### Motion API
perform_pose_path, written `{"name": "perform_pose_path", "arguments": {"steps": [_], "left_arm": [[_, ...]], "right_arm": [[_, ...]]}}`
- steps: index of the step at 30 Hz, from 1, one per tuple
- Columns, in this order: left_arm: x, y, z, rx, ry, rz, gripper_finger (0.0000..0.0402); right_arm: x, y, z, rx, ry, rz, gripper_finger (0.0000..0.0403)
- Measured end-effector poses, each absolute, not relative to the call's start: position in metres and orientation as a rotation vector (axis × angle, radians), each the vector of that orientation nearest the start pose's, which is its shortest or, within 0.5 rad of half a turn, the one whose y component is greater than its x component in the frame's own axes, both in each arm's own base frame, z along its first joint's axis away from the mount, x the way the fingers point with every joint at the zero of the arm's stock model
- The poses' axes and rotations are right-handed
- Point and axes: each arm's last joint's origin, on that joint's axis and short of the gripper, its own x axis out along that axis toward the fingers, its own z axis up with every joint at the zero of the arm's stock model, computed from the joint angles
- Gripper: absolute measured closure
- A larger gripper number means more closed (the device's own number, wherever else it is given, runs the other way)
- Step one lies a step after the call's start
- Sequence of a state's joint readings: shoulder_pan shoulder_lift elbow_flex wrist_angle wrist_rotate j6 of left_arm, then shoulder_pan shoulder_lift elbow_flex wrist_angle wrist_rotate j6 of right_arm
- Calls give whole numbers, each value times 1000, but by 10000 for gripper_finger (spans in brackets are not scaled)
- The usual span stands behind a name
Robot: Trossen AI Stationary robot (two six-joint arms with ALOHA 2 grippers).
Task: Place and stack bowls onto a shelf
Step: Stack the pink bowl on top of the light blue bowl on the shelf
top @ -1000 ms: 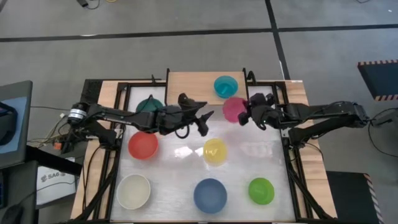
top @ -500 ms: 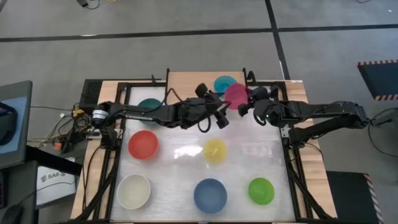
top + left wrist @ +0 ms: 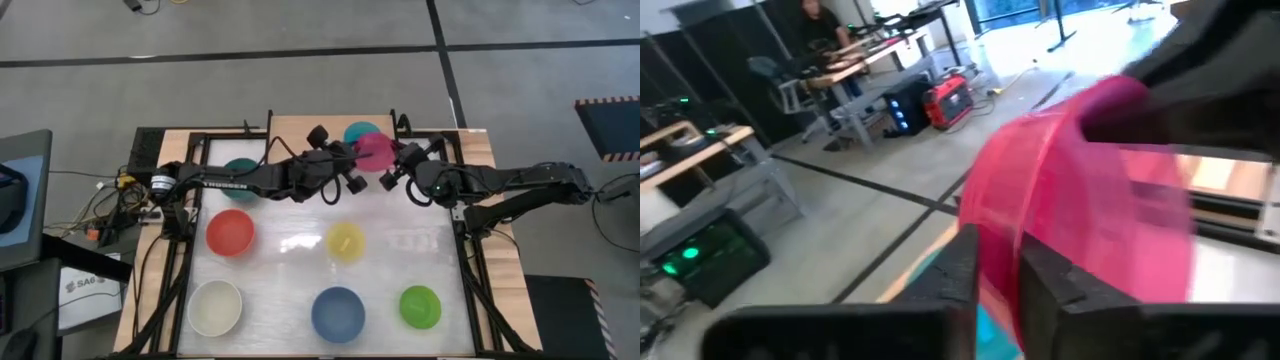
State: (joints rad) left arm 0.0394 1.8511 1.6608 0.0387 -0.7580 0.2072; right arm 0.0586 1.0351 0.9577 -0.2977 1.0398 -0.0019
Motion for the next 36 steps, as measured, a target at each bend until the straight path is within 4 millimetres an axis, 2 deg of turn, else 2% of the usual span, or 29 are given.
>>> {"name": "perform_pose_path", "arguments": {"steps": [5, 8, 12, 17, 21, 26, 32, 36], "left_arm": [[432, 40, 357, 264, 229, 778, 397], [432, 45, 358, 257, 218, 765, 399], [431, 51, 359, 254, 217, 760, 401], [428, 65, 363, 260, 252, 812, 400], [423, 92, 367, 225, 256, 827, 400], [410, 140, 361, 2, 277, 770, 400], [389, 191, 354, -317, 275, 630, 401], [385, 209, 354, -360, 259, 605, 401]], "right_arm": [[212, -12, 341, -197, 336, -955, 335], [210, -15, 350, -175, 351, -923, 314], [206, -24, 368, -120, 381, -833, 274], [195, -40, 402, 21, 383, -618, 216], [184, -50, 424, 81, 337, -637, 187], [175, -56, 441, 109, 276, -681, 183], [174, -59, 438, 188, 287, -711, 192], [176, -60, 432, 242, 316, -731, 195]]}}
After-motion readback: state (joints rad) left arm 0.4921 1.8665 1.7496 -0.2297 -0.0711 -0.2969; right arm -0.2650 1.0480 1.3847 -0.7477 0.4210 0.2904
